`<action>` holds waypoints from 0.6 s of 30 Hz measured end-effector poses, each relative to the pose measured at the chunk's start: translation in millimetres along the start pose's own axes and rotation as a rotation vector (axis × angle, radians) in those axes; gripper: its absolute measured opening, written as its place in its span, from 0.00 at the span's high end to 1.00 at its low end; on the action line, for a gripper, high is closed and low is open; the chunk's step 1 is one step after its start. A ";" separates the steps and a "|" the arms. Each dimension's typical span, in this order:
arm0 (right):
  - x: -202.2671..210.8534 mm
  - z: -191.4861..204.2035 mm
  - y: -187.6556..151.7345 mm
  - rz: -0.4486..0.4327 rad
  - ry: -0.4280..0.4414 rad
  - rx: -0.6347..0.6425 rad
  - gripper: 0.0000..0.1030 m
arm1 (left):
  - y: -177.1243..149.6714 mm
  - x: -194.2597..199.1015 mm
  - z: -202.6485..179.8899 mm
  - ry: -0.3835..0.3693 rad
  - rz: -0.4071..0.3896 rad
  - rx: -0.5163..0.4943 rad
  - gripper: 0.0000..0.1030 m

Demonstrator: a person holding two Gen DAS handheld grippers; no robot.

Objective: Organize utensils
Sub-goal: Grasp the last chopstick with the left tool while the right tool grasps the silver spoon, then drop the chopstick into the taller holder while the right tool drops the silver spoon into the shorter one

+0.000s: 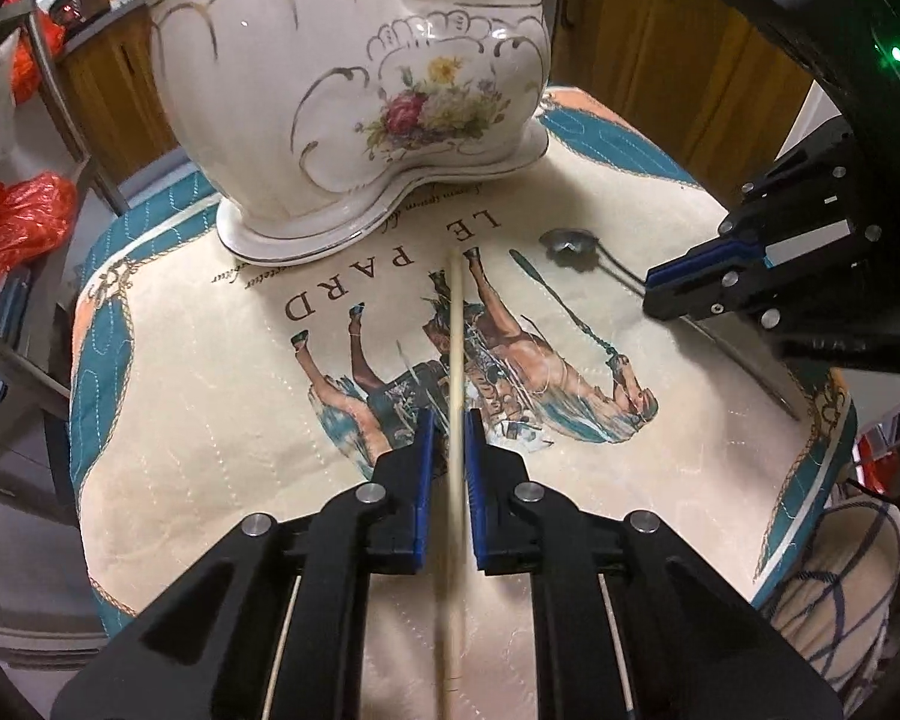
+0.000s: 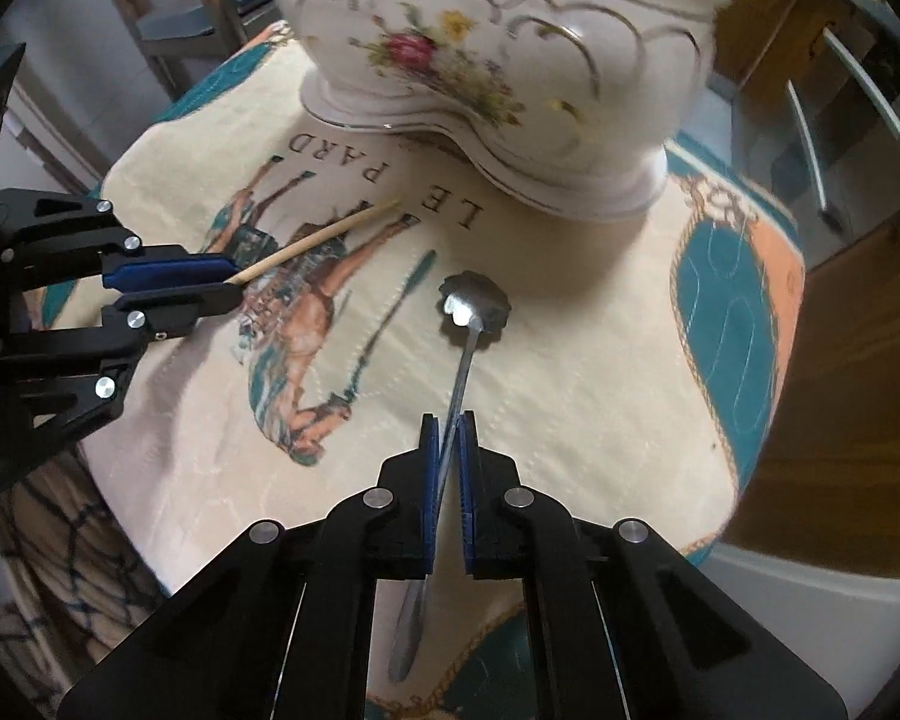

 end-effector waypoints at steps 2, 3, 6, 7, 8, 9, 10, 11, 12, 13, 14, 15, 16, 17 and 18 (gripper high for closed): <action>-0.6 -5.1 1.9 0.025 0.023 -0.025 0.93 | 4.1 -2.4 -0.6 -0.008 0.033 -0.013 0.90; -1.2 -6.6 3.5 0.038 0.031 -0.035 0.93 | 6.4 -3.4 -0.2 -0.014 0.050 -0.018 0.90; -2.5 -8.5 6.2 0.060 0.041 -0.048 0.93 | 12.3 -6.6 3.4 -0.041 0.097 -0.020 0.90; -2.9 -9.4 6.7 0.068 0.044 -0.050 0.93 | 13.4 -7.2 4.1 -0.046 0.109 -0.022 0.90; -3.0 -9.0 7.5 0.071 0.046 -0.053 0.93 | 14.7 -7.8 4.5 -0.050 0.122 -0.027 0.90; -3.5 -9.1 9.3 0.073 0.049 -0.056 0.93 | 15.9 -8.4 4.8 -0.052 0.136 -0.031 0.90; -3.5 -9.1 8.7 0.072 0.051 -0.056 0.93 | 17.2 -9.0 5.1 -0.053 0.145 -0.033 0.90; -3.1 -9.2 8.2 0.068 0.053 -0.061 0.93 | 18.7 -10.6 5.1 -0.056 0.154 -0.032 0.90; -2.8 -9.5 6.9 0.060 0.057 -0.067 0.94 | 19.7 -11.1 5.6 -0.059 0.164 -0.034 0.91; -2.7 -12.1 8.5 0.053 0.060 -0.072 0.95 | 21.1 -11.2 6.5 -0.063 0.169 -0.029 0.92; -1.7 -12.1 7.3 0.042 0.064 -0.078 0.96 | 21.5 -11.3 7.6 -0.068 0.171 -0.020 0.93; -0.9 -12.3 6.9 0.030 0.070 -0.081 0.96 | 21.0 -10.8 8.5 -0.081 0.168 -0.008 0.96; 0.4 -16.3 2.3 0.018 0.077 -0.086 0.96 | 20.7 -10.1 9.6 -0.085 0.162 0.002 0.96; 2.7 -17.8 -0.2 -0.004 0.088 -0.094 0.96 | 19.3 -9.0 10.6 -0.090 0.145 0.017 0.96; 5.8 -17.6 -4.4 -0.027 0.103 -0.094 0.96 | 17.2 -7.4 11.6 -0.100 0.127 0.031 0.96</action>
Point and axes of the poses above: each gripper's, at about its wrist camera, not at the fingertips, and x roughly against the way its jaws point, z to its left, y to its top, the point moved 4 cm from there along -x, roughly the way its jaws point, and after that the axes turned 7 degrees about y, right-handed, at the moved point
